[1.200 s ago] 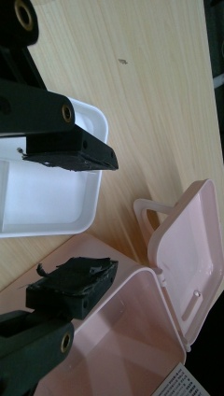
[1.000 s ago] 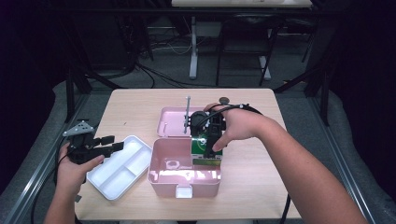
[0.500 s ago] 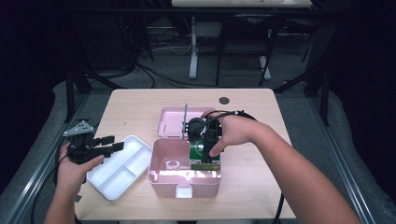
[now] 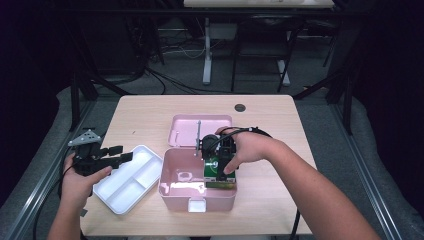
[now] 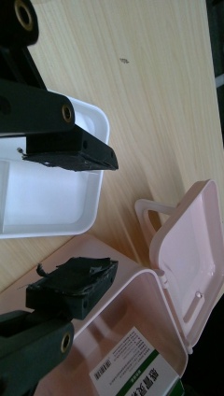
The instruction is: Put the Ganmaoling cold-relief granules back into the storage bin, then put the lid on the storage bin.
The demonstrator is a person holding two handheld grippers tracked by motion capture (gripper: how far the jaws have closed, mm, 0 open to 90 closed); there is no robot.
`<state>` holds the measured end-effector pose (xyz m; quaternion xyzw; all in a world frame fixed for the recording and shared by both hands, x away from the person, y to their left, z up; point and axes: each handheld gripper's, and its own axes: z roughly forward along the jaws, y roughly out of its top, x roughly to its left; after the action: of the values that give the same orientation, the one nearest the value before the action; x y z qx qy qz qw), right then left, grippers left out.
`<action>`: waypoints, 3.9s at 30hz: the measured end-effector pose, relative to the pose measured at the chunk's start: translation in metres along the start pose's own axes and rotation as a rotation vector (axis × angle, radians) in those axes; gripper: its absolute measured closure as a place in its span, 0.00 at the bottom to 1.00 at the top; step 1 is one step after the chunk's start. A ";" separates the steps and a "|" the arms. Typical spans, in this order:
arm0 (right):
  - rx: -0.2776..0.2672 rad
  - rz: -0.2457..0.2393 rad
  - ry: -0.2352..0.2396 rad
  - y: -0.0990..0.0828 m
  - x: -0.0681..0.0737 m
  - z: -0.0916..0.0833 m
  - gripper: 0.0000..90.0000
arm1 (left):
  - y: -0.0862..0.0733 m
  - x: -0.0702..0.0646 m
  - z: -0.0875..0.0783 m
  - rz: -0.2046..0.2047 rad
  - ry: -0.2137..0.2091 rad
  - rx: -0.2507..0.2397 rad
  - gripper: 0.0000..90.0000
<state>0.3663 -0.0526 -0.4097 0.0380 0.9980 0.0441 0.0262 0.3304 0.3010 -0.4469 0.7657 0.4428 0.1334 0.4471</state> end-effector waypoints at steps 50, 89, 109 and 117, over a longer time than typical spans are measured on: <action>0.020 0.009 0.052 -0.004 -0.007 0.065 0.17 | -0.002 0.001 0.004 -0.003 0.000 0.013 0.50; -0.222 0.232 -0.115 -0.072 0.010 -0.003 0.36 | 0.001 0.003 0.005 -0.010 0.017 0.067 0.53; -0.308 0.481 -0.148 -0.118 0.000 0.016 0.37 | 0.005 0.001 0.007 0.088 0.064 0.245 0.52; -0.353 0.538 -0.189 -0.130 0.001 0.031 0.37 | 0.008 -0.001 0.008 0.082 0.024 0.274 0.53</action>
<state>0.3577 -0.1785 -0.4523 0.2988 0.9223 0.2180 0.1123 0.3390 0.2944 -0.4450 0.8352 0.4307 0.0991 0.3271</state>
